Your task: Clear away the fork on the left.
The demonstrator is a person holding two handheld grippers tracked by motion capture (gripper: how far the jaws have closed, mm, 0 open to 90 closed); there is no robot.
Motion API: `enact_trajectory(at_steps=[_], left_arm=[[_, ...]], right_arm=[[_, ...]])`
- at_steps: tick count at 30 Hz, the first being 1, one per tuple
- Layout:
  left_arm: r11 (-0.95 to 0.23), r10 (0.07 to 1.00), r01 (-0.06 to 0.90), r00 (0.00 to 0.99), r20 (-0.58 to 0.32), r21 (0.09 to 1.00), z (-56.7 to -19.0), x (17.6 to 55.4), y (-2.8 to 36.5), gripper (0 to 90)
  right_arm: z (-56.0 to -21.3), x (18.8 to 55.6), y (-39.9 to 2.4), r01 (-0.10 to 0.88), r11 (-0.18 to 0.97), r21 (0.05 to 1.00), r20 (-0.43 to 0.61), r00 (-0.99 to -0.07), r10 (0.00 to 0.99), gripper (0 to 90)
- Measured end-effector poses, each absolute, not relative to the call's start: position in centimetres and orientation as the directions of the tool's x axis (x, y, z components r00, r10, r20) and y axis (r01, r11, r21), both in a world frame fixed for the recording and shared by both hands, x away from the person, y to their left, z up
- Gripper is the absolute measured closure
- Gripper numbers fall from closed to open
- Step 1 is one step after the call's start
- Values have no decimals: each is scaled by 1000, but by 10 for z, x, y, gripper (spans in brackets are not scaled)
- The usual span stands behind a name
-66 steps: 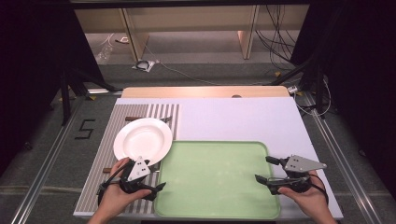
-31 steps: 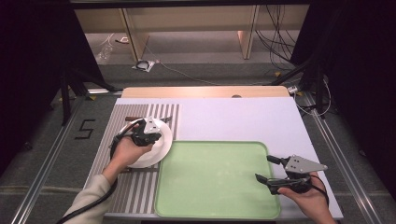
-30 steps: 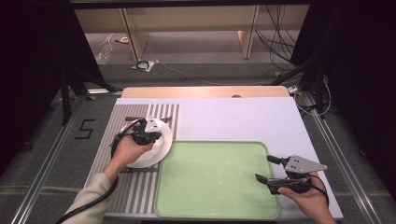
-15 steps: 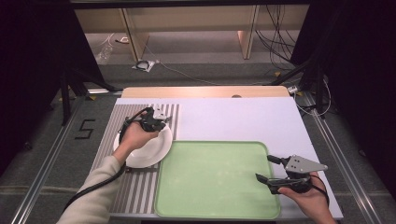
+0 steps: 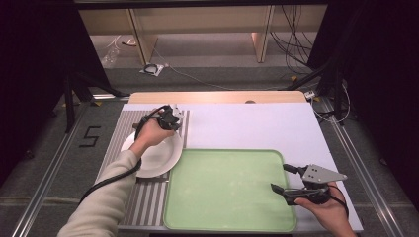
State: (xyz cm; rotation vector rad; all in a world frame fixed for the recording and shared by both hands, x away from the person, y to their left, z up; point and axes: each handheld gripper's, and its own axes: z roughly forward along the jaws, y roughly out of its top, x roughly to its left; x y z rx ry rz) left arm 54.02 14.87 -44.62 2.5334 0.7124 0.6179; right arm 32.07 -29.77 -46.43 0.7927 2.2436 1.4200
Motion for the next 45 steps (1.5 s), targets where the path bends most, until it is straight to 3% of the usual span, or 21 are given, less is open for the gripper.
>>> enact_trajectory(at_steps=[17, 45], left_arm=[[-804, 547, 404, 789, 278, 436, -463, 560, 138, 899], [-783, 594, 468, 758, 271, 409, -470, 580, 140, 899]], right_arm=[[-465, 321, -299, 267, 329, 906, -5, -770, 638, 196], [-465, 321, -300, 271, 324, 906, -1, -766, 643, 196]])
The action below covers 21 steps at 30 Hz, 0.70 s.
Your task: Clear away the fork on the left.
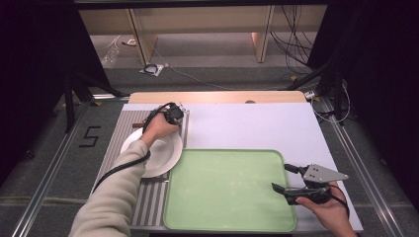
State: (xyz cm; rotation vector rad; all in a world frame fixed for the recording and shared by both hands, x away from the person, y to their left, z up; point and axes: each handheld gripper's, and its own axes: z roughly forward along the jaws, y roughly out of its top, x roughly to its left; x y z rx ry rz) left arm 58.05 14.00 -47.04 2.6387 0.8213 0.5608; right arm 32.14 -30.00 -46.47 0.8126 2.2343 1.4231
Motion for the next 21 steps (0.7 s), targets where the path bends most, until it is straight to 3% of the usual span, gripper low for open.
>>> enact_trajectory(at_steps=[21], left_arm=[[-759, 633, 509, 723, 277, 405, -471, 602, 139, 899]], right_arm=[[-465, 321, -300, 280, 338, 899, -3, -766, 643, 196]])
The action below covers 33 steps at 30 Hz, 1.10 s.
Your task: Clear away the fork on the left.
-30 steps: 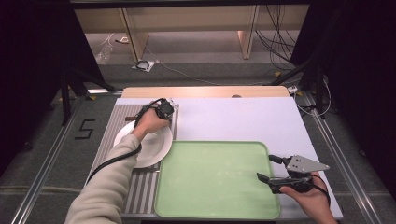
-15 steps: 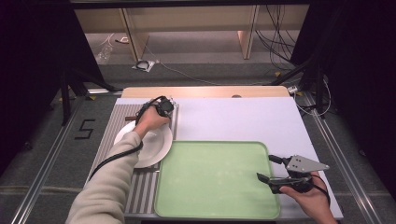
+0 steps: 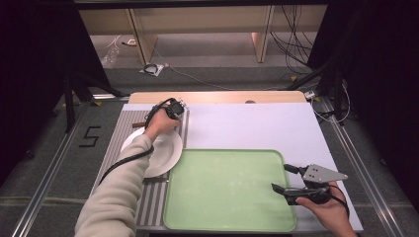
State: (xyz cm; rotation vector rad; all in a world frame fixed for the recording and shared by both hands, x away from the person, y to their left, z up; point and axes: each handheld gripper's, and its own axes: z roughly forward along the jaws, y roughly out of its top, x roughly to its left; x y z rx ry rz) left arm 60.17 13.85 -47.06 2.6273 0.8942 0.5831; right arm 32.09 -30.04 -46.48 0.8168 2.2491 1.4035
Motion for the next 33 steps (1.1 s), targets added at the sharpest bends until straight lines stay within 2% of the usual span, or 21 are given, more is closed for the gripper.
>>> enact_trajectory(at_steps=[26, 33], left_arm=[[-741, 655, 522, 698, 289, 422, -470, 615, 145, 896], [-706, 695, 539, 653, 302, 459, -451, 613, 190, 800]], right_arm=[[-466, 322, -301, 275, 332, 902, -3, -766, 643, 197], [-466, 322, -301, 282, 333, 900, 1, -764, 645, 197]])
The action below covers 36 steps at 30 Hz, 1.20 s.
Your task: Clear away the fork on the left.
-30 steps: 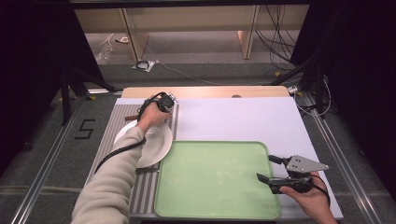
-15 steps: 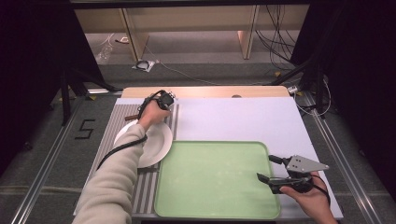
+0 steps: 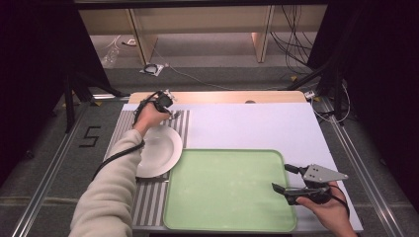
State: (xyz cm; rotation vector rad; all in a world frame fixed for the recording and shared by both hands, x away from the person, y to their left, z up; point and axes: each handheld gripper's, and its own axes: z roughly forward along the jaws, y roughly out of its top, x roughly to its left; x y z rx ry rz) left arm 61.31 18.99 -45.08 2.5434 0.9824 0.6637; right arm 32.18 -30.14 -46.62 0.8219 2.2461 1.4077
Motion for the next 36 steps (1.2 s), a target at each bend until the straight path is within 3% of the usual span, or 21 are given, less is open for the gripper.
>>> enact_trajectory(at_steps=[1, 6, 14, 26, 36], left_arm=[[-701, 700, 540, 646, 304, 466, -450, 613, 197, 729], [-730, 673, 523, 664, 326, 440, -451, 611, 225, 644], [-743, 656, 527, 695, 295, 413, -458, 611, 241, 593], [-788, 607, 514, 742, 284, 339, -466, 612, 241, 600], [-787, 605, 520, 754, 255, 331, -466, 614, 241, 683]], right_arm=[[-466, 322, -301, 280, 335, 900, -1, -766, 643, 197], [-466, 322, -300, 279, 335, 900, -2, -765, 644, 197], [-466, 323, -299, 281, 337, 899, -2, -765, 644, 197], [-466, 323, -299, 281, 335, 899, 0, -765, 644, 197], [-466, 323, -299, 281, 335, 899, -1, -765, 644, 197]])
